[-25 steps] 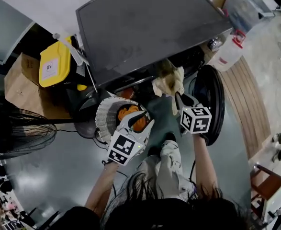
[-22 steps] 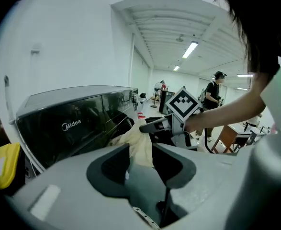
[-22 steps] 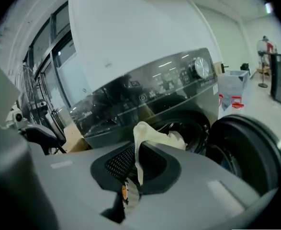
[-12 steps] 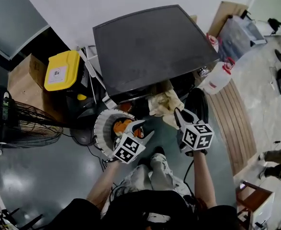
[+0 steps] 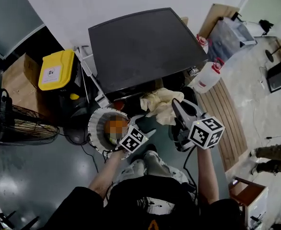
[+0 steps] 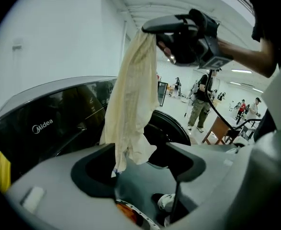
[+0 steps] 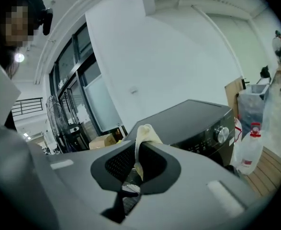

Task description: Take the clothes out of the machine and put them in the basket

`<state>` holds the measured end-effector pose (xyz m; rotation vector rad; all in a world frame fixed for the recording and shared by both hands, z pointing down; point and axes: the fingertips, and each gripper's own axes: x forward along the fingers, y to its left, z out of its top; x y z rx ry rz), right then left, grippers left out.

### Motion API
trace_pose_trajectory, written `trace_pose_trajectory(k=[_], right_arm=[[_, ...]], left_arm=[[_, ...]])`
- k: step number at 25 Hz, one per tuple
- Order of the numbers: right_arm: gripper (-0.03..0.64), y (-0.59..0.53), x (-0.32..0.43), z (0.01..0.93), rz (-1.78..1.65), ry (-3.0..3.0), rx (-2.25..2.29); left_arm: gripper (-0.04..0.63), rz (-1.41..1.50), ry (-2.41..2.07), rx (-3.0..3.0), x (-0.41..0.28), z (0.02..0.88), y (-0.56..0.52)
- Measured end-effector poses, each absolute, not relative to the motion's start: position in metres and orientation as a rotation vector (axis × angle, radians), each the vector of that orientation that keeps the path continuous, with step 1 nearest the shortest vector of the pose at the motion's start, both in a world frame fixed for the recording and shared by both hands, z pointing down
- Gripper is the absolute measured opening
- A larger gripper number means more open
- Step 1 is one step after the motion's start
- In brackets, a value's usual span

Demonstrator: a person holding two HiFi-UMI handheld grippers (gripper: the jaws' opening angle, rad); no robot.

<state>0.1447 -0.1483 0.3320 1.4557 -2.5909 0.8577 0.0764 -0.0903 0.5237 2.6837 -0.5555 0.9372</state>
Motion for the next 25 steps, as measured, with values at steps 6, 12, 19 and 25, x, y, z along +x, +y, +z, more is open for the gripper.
trace_pose_trajectory(k=[6,12,19,25], right_arm=[[0.040,-0.147,0.139,0.264,0.802,-2.732,1.425],[0.040,-0.145,0.129,0.217,0.717,-2.823,1.358],[0.040,-0.134,0.154,0.211,0.629,-2.821,1.389],[0.040,-0.126,0.176,0.238,0.711,-2.808,1.410]], left_arm=[[0.336,0.865,-0.628,2.610,0.096,0.531,-0.113],[0.339,0.830,-0.645,2.589,0.120,0.540,-0.135],[0.023,0.573,-0.758,2.521,0.116,0.497,-0.151],[0.017,0.392,-0.815,2.509,0.078,0.454,-0.148]])
